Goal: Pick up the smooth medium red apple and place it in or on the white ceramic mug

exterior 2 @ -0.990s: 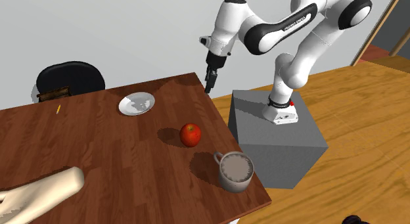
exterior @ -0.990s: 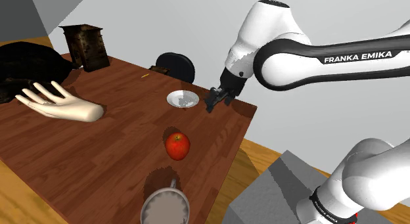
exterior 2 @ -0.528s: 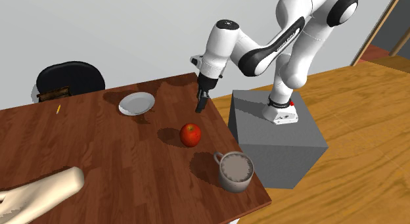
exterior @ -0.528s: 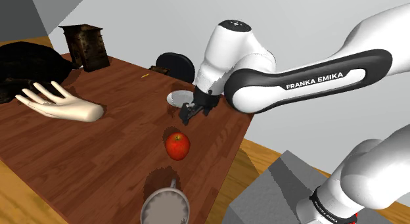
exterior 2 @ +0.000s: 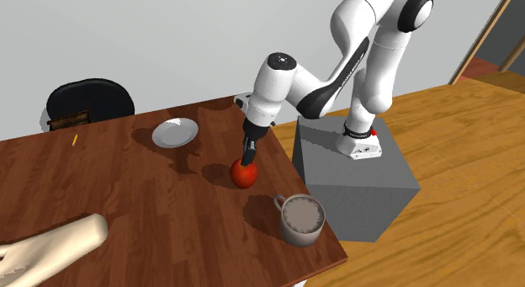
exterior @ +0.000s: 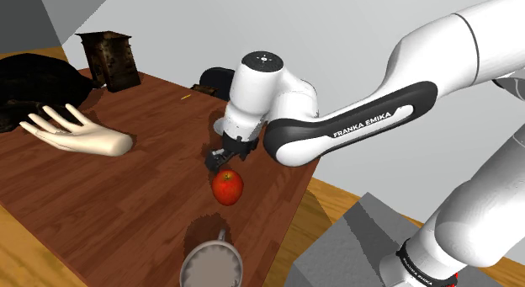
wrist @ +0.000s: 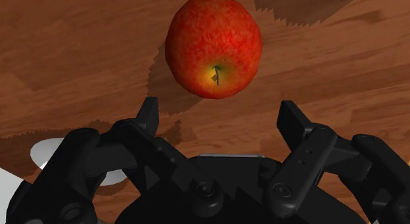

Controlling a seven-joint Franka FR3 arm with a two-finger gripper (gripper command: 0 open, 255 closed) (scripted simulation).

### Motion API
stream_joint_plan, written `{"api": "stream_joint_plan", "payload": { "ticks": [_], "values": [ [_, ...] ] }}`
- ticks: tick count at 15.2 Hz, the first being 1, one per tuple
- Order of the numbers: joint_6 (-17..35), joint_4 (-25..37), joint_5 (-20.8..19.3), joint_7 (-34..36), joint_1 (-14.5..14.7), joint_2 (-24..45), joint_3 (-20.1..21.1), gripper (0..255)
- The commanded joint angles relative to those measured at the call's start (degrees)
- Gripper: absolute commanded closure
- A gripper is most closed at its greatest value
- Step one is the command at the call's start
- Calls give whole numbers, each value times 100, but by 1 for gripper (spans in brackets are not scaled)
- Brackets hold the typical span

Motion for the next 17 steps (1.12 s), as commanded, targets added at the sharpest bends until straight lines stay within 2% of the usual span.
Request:
{"api": "stream_joint_plan", "payload": {
  "ticks": [1, 4, 12, 13, 17],
  "values": [
    [113, -3, -189, 141, 0, 164, 6, 0],
    [300, -18, -486, 340, 4, 423, -23, 0],
    [299, -18, -485, 340, 8, 422, -26, 0],
    [299, -18, -485, 340, 8, 422, -26, 255],
    [299, -18, -485, 340, 8, 422, -26, 255]
  ]
}}
